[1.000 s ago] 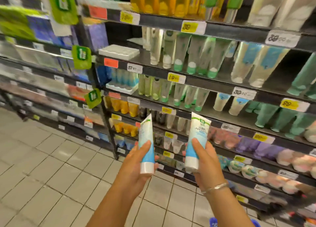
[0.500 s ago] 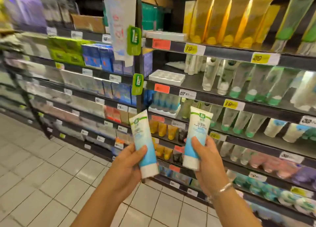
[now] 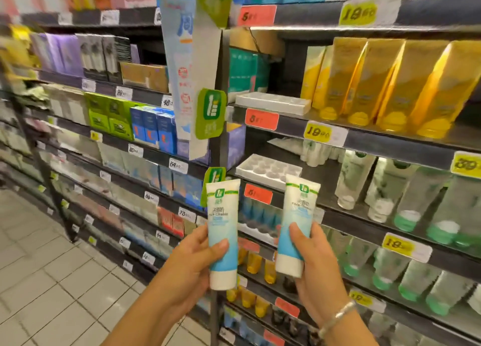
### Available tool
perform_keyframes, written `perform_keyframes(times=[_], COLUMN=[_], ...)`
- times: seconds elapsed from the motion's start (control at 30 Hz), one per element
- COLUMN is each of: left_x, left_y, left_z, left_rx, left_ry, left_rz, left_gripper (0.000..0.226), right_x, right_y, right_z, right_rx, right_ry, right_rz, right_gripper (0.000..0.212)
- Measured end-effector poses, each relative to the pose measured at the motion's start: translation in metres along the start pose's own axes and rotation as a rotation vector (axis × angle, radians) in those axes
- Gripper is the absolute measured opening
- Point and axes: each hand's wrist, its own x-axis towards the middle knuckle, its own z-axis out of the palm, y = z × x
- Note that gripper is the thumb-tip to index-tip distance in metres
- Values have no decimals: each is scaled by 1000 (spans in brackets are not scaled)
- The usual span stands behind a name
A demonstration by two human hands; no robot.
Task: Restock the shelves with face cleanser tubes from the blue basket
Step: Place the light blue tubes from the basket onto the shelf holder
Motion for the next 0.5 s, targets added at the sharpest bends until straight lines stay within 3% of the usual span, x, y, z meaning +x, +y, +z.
perform_keyframes(times=[0.5], left_x=[168], left_y=[91], left_z=[62], left_rx=[21], left_ry=[-17], left_rz=[228], left_gripper=[45], right_x=[192], right_y=[-92], right_z=[14], right_rx=[138], right_ry=[-287], right_rz=[-30], right_gripper=[41])
